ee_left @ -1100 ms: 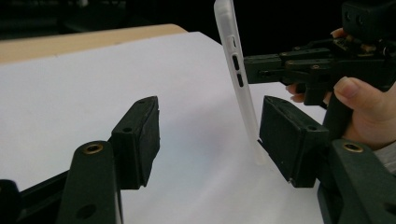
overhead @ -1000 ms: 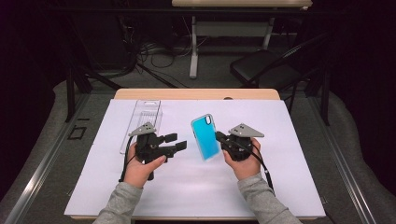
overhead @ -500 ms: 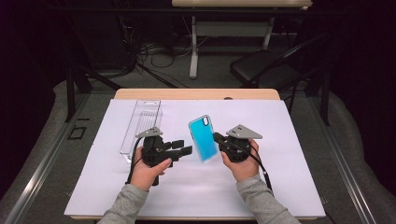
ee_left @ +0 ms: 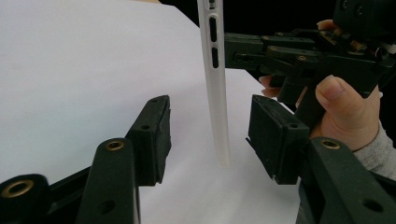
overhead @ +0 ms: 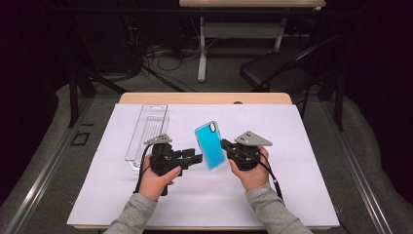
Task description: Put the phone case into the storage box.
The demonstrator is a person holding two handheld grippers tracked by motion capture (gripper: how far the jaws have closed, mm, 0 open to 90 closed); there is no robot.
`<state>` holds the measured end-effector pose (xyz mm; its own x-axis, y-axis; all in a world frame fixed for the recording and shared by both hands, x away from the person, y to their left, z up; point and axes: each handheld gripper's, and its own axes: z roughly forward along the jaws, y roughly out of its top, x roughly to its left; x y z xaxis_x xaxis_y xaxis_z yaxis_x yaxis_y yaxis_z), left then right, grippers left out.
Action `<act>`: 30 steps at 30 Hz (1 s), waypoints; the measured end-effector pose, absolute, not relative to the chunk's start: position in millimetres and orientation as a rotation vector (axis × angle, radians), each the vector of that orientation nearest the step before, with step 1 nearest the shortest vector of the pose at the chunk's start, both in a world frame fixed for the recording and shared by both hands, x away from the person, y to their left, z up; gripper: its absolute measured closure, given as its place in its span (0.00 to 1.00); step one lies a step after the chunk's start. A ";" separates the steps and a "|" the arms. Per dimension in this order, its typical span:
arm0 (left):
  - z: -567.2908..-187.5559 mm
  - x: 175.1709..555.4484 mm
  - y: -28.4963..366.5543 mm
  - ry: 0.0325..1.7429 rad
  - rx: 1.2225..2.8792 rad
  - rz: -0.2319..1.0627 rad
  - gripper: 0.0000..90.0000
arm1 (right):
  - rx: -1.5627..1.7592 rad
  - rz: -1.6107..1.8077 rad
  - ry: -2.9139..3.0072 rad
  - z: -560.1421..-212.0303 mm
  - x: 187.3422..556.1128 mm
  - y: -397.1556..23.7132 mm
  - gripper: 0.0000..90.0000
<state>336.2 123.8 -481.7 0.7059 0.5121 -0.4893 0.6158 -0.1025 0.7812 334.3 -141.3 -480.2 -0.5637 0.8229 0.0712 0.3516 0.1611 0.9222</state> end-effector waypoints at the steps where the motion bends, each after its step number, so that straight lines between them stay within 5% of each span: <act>1: -482.0 336.2 123.7 0.902 1.755 -0.112 0.55 | 1.112 1.389 1.993 -480.2 334.2 -141.1 0.98; 30: -486.9 334.5 122.3 0.928 1.716 -0.127 0.69 | 1.087 1.396 1.999 -480.7 330.7 -136.2 0.98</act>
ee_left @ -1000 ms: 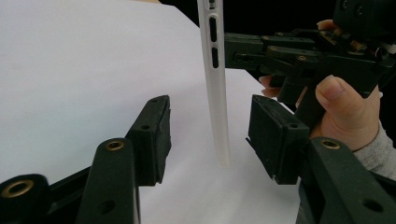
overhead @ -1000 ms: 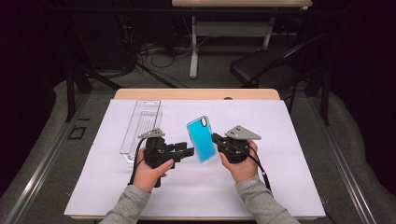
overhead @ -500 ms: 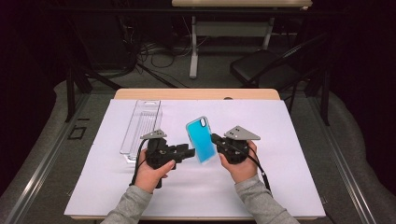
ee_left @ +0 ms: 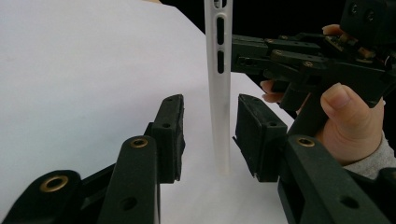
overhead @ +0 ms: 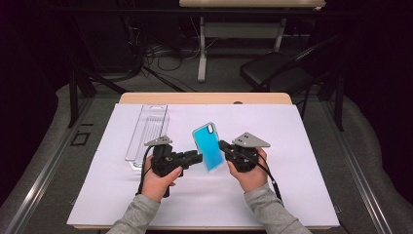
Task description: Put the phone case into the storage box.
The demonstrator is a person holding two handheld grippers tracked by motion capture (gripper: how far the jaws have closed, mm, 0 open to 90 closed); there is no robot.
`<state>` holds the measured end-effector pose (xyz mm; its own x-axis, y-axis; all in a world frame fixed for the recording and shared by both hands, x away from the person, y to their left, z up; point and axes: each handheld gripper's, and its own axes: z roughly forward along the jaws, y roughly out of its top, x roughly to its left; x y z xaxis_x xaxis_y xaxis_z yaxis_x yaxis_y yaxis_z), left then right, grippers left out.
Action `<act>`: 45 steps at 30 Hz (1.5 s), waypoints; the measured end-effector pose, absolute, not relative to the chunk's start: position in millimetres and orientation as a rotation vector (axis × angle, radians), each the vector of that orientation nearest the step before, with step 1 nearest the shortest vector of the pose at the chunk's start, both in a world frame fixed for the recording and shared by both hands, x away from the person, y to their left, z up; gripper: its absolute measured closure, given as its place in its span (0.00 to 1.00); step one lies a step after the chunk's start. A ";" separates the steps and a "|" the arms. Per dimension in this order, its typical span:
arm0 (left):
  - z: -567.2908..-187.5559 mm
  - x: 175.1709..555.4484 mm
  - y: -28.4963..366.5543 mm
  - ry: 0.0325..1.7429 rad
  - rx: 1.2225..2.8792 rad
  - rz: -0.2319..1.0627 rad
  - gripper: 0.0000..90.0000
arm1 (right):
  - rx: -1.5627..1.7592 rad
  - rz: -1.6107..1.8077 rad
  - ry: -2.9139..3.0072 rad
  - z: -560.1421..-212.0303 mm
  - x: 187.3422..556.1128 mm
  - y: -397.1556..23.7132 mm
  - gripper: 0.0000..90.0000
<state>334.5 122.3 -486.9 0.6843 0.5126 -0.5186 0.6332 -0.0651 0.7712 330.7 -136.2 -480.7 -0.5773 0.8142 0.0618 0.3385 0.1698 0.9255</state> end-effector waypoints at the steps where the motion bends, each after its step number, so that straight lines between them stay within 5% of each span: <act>1: -487.3 334.8 122.7 0.934 1.711 -0.143 0.69 | 1.086 1.395 2.001 -480.7 330.5 -136.0 0.98; 45: -489.8 333.8 121.9 0.998 1.692 -0.253 0.90 | 1.067 1.389 2.037 -485.2 328.0 -128.6 0.98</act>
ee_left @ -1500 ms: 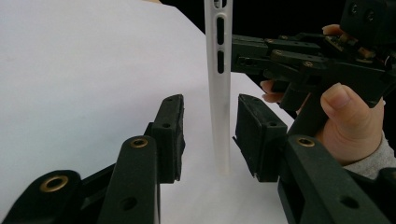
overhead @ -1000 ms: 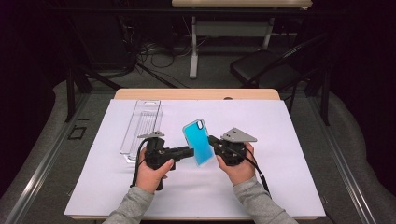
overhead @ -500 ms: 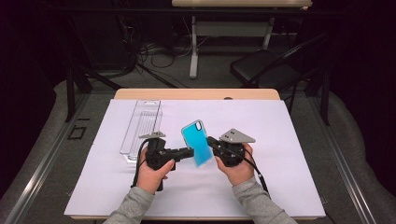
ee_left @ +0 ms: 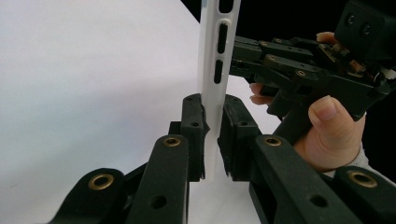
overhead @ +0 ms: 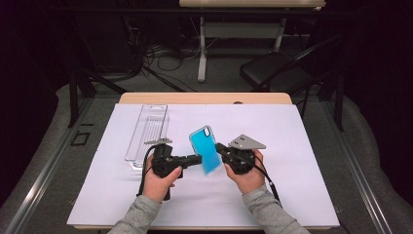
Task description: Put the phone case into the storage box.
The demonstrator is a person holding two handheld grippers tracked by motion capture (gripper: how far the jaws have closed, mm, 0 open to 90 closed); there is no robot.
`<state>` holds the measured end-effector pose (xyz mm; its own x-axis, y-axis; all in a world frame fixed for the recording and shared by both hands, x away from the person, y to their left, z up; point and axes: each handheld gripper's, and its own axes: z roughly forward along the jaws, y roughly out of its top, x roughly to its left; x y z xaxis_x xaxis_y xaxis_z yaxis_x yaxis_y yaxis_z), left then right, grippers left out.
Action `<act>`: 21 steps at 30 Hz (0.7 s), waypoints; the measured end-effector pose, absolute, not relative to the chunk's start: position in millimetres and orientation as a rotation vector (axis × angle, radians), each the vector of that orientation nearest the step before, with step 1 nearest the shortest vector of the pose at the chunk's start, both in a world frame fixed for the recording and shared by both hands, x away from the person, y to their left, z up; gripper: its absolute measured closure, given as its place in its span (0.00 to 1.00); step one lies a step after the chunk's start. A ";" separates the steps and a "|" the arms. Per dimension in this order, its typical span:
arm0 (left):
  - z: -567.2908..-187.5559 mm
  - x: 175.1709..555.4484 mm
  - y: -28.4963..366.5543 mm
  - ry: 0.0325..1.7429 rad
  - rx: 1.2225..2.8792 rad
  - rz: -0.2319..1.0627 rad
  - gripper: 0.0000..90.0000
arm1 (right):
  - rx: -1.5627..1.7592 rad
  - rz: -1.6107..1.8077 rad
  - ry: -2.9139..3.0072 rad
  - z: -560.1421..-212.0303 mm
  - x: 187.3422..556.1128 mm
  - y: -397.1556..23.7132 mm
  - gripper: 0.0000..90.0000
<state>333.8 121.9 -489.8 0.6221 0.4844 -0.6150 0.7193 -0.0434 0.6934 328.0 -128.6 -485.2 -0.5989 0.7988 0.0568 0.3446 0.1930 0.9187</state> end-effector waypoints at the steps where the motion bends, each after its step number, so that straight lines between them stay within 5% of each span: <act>1: -489.8 333.7 121.8 1.000 1.690 -0.255 0.90 | 1.067 1.389 2.037 -485.2 328.0 -128.6 0.98; 21: -490.5 334.3 123.8 1.005 1.688 -0.264 0.90 | 1.071 1.395 2.043 -485.8 328.5 -128.3 0.98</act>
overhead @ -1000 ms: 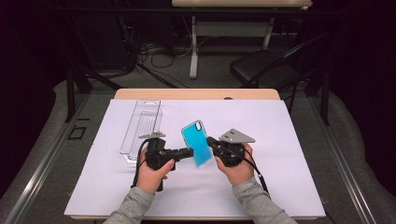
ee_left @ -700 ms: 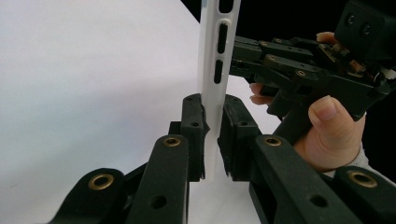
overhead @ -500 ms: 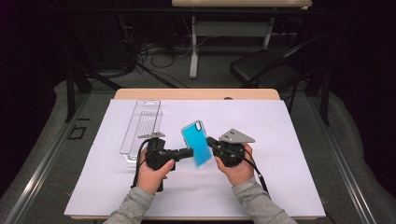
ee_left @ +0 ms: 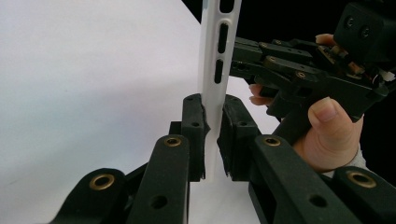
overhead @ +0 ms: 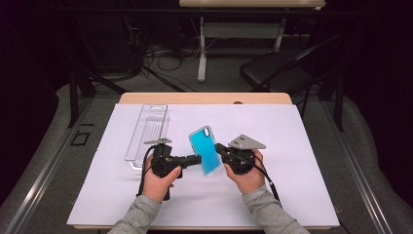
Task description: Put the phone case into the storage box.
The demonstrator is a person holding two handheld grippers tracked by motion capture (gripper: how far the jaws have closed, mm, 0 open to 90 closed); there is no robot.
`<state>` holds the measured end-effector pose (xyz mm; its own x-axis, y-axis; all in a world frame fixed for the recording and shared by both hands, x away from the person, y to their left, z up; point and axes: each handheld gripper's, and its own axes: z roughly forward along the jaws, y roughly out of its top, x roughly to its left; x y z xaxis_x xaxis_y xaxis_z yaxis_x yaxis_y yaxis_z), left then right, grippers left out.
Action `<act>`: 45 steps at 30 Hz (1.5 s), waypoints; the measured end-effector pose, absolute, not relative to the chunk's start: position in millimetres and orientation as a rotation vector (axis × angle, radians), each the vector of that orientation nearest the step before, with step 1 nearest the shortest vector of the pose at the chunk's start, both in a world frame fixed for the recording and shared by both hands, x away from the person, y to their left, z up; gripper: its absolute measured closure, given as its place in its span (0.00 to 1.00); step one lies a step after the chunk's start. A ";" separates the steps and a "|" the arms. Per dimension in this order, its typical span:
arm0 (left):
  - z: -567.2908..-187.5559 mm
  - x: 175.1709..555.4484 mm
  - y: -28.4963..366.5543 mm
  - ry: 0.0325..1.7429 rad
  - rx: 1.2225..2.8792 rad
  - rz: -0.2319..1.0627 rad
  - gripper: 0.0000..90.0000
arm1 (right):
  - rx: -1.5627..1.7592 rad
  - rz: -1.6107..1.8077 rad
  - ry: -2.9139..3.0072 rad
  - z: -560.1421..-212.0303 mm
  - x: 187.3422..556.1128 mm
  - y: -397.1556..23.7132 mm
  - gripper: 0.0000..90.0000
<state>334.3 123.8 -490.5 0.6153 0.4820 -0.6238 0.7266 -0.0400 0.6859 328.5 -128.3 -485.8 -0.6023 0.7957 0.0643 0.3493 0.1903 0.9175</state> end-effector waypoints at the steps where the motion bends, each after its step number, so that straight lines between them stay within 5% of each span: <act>1: -490.5 334.5 124.0 1.002 1.690 -0.263 0.90 | 1.071 1.396 2.043 -485.8 328.4 -128.2 0.98; 29: -491.1 335.2 127.2 1.011 1.668 -0.271 0.91 | 1.069 1.415 2.051 -485.4 328.1 -127.8 0.95; 45: -490.7 337.8 134.4 1.019 1.660 -0.246 0.91 | 1.041 1.467 2.067 -479.2 328.4 -131.0 0.75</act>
